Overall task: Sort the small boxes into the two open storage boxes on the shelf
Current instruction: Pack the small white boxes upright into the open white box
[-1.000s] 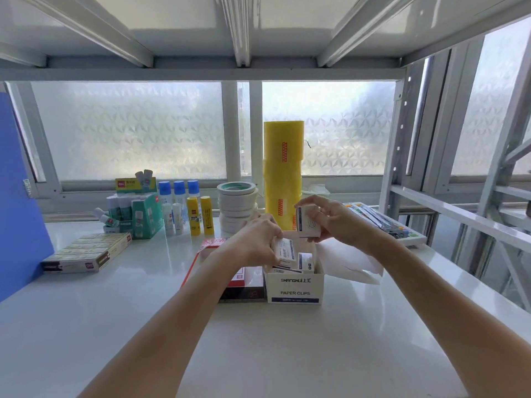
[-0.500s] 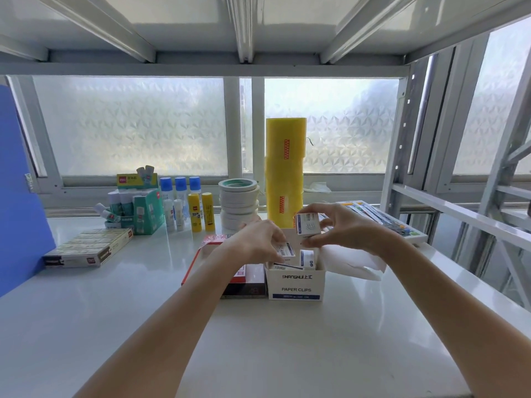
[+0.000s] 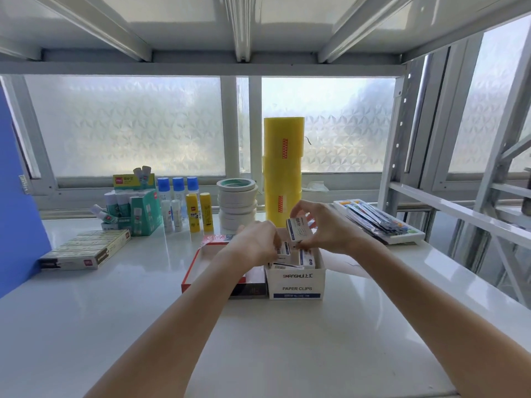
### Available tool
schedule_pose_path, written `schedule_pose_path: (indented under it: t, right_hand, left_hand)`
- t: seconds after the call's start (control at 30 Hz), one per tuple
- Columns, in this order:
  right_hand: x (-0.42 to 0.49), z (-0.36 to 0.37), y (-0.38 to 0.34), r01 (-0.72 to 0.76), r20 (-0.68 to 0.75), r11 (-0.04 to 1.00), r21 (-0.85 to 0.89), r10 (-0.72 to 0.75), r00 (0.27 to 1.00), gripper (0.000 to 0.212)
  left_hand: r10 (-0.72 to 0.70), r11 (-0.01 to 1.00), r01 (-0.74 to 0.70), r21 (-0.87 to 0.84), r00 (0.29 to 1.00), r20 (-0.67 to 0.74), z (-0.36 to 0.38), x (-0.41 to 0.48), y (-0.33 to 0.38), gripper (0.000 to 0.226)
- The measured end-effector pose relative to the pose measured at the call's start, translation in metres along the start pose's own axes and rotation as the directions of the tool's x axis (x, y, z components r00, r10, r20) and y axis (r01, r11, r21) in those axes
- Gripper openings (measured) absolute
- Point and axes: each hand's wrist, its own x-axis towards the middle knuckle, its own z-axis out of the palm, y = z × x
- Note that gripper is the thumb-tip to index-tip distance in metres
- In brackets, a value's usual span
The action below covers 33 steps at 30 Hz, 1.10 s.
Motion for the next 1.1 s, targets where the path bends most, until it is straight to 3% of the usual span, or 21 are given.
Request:
schedule_pose_path:
  t: [0.3,0.6,1.1]
  right_hand:
    - [0.012,-0.021,-0.011,-0.05,0.166,0.983,-0.177,0.08,0.983,0.05]
    - [0.025,-0.022,-0.043,-0.129,0.38,0.934,-0.332,0.257,0.889,0.058]
    - [0.003,-0.006,-0.043,-0.057,0.183,0.865,-0.499,0.169,0.968,0.017]
  left_hand:
    - [-0.031,1.0,0.031,0.001,0.999,-0.025,0.0,-0.003,0.004,0.029]
    - [-0.039,0.999,0.039,0.008,0.998,-0.043,0.0,-0.005,0.006,0.028]
    - [-0.025,1.0,0.025,-0.006,0.999,-0.047,0.006,0.005,-0.002,0.026]
